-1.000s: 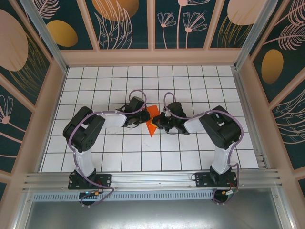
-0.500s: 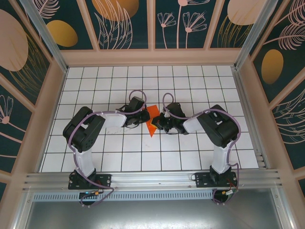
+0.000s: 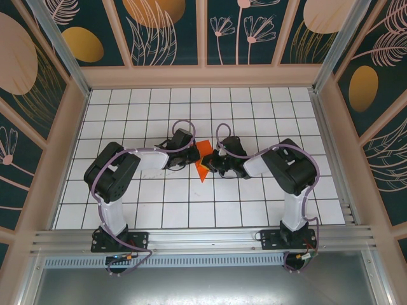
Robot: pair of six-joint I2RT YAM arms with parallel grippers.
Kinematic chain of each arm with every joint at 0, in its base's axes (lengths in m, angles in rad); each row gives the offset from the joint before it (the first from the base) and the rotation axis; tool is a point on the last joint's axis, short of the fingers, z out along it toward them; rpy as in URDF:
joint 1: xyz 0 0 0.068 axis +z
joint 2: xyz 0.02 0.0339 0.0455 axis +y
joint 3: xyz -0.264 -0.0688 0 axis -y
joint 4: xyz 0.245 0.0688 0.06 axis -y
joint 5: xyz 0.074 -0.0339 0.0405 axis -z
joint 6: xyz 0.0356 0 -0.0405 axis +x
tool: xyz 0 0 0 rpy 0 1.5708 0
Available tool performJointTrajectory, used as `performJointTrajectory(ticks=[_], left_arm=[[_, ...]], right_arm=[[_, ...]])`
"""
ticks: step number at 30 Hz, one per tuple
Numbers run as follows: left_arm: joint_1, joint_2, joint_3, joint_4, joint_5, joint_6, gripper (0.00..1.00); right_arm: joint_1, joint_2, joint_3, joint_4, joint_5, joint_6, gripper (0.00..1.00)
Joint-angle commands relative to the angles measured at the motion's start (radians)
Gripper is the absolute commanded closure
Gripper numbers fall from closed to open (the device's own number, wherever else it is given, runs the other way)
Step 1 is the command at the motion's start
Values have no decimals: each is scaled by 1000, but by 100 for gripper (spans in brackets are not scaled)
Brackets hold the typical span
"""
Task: Fold a paper plane with a square sheet of paper (pick it up from the middle)
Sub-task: Third fold the triangle at the center of the table.
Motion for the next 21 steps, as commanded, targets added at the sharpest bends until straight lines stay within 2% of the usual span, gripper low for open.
performJointTrajectory(ticks=[1,16,21], left_arm=[[-5,22,7,-43,2,17,89],[-5,18,7,-44,2,16,89],[-1,-18,7,-58,-35,-21,85]], right_arm=[[6,24,23,45,-16,-16,97],[6,41,26,30,-10,-24,97],[6,48,26,-6,10,-32,95]])
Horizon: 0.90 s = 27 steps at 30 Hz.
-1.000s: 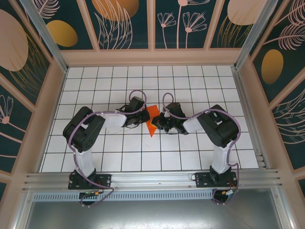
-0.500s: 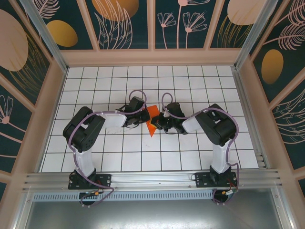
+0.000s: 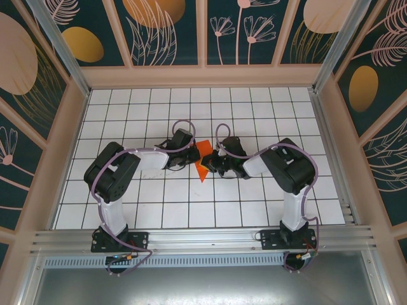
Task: Fold a paper plane with a square sheet of paper (pick it up from the middle)
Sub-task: Third fold the triangle at the center of the table.
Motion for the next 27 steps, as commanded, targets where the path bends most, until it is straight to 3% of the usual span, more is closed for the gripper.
performJointTrajectory(ticks=[1,13,16,21,27], left_arm=[[3,-34,5,-57,-36,-27,83],[83,-200,-109,-9,-50,-95,72],[83,-204,-130,38,-6,-86,72],[83,-145,-128,161,133,-81,79],[83,-61,-85,182,167,-85,85]], right_arm=[[8,36,24,-30,23,-31,94],[10,41,17,-51,45,-26,86],[9,35,17,-52,48,-31,86],[11,34,18,-48,46,-29,90],[11,32,15,-38,49,-23,93]])
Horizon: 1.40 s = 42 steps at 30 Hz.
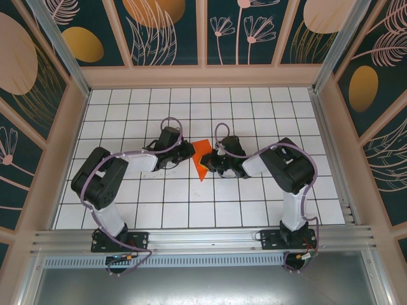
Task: Fold a paper plane with a square sheet of paper (pick it up from the middle)
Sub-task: Third fold the triangle at the center of the table.
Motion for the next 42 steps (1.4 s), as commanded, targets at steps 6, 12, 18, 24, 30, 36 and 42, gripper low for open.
performJointTrajectory(ticks=[6,12,18,24,30,36,42], left_arm=[[-2,84,55,-13,36,0,89],[-3,107,73,-86,12,21,90],[-5,123,69,-109,4,26,90],[-5,128,65,-111,0,23,91],[-5,127,63,-113,-2,21,91],[-6,124,62,-113,-2,22,91],[-4,82,69,-125,-22,21,89]], right_arm=[[8,15,-3,-26,43,-12,94],[7,4,-16,0,55,-8,94],[5,-3,-20,-1,71,-2,95],[5,-12,-26,-10,92,-3,95],[4,-15,-30,-14,109,-1,95],[4,-2,-25,-18,105,-1,94],[10,6,-20,-34,94,-1,80]])
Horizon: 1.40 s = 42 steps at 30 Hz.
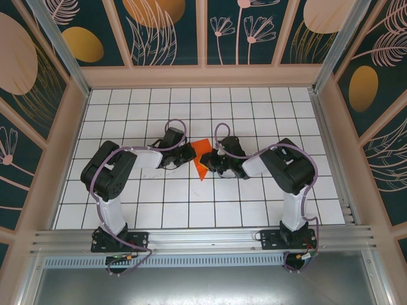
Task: Fold a paper plane with a square sheet of paper (pick it up from the middle)
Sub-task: Third fold the triangle at the center of the table.
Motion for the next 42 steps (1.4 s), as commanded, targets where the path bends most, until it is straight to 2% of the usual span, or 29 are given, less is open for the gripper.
performJointTrajectory(ticks=[1,4,8,10,16,19,23,33,42], left_arm=[[-4,-31,15,-80,-61,16,87],[11,-87,27,-139,-134,14,85],[20,-149,12,-157,-182,10,83],[21,-160,-8,-125,-148,9,83],[1,-200,-50,-47,-37,16,89],[-19,-188,-55,-32,-7,10,93],[-46,-173,-58,-16,10,3,100],[-70,-98,-55,-36,-4,-14,100],[-92,-115,-79,-34,-1,-23,100]], right_arm=[[4,12,-13,-58,58,-9,78],[4,13,-12,-66,56,-9,72],[4,12,-9,-71,54,-10,70],[4,12,-9,-76,56,-11,72],[4,10,-1,-124,69,-30,93],[4,8,-2,-141,75,-35,99],[5,10,0,-162,77,-44,100],[6,5,7,-185,78,-36,100],[44,-56,-22,-257,140,30,100]])
